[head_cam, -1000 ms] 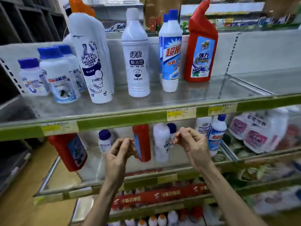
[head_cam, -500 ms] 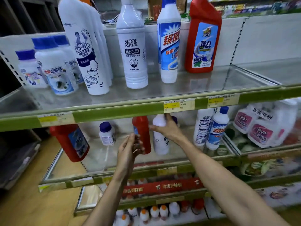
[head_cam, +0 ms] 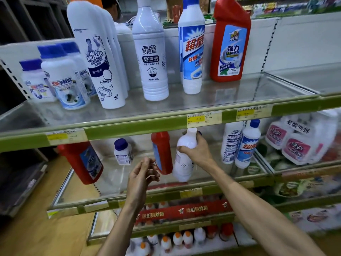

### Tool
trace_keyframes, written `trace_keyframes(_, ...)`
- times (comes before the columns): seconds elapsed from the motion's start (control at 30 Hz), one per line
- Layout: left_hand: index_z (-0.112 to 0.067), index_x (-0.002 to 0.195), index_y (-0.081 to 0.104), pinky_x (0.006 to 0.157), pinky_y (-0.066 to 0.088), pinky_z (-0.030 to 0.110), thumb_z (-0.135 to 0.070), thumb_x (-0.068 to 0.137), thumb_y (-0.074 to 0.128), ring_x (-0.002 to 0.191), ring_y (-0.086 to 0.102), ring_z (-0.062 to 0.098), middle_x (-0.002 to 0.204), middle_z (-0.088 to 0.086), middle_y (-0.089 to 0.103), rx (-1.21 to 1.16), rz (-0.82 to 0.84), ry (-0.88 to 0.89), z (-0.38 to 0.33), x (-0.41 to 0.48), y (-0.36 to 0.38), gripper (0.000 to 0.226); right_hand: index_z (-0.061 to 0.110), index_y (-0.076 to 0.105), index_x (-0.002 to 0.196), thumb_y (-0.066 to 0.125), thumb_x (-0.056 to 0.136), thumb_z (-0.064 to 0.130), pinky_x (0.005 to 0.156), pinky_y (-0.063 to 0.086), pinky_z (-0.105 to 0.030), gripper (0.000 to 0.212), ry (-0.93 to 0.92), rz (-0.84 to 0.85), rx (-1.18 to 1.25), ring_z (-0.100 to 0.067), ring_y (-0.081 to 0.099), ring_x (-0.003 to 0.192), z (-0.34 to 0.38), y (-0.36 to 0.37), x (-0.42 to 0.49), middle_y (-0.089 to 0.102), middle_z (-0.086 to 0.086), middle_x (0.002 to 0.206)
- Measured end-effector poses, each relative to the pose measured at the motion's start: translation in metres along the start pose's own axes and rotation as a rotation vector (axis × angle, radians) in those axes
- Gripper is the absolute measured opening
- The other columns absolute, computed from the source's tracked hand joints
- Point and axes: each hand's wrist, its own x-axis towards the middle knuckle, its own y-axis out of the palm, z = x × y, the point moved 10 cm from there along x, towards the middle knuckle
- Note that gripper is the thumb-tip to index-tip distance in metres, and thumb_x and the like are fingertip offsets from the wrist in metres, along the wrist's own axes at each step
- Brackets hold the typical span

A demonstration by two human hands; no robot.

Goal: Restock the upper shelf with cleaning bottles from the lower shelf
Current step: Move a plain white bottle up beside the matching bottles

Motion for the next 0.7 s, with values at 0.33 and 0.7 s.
trace_keyframes(0.33,-0.002,0.097,0.067,0.061,0.050,0.031,-0.035,0.092,0.057,0.068,0.055,0.024,0.072,0.010,0.061,-0.036,0.062,0.096,-0.039,-0.012,0.011,0.036,0.028,0.069,0.100,0.078,0.059,0.032,0.081,0.054,-0.048,0.043,-0.224,0.175,0.306,-0.030,0.065,0.090,0.108,-0.010,-0.083,0.068,-0.026,0.105)
trace_keyframes(0.7,-0.021,0.125,0.058,0.095,0.053,0.036,-0.076,0.078,0.057,0.117,0.064,0.020,0.127,0.000,0.066,0.222,0.367,0.439,-0.167,-0.049,0.063,0.072,0.016,0.070,0.084,0.076,0.053,0.024,0.064,0.054,-0.030,0.032,-0.251,0.064,0.528,-0.013,0.064,0.065,0.256,-0.027,-0.052,0.069,0.002,0.071)
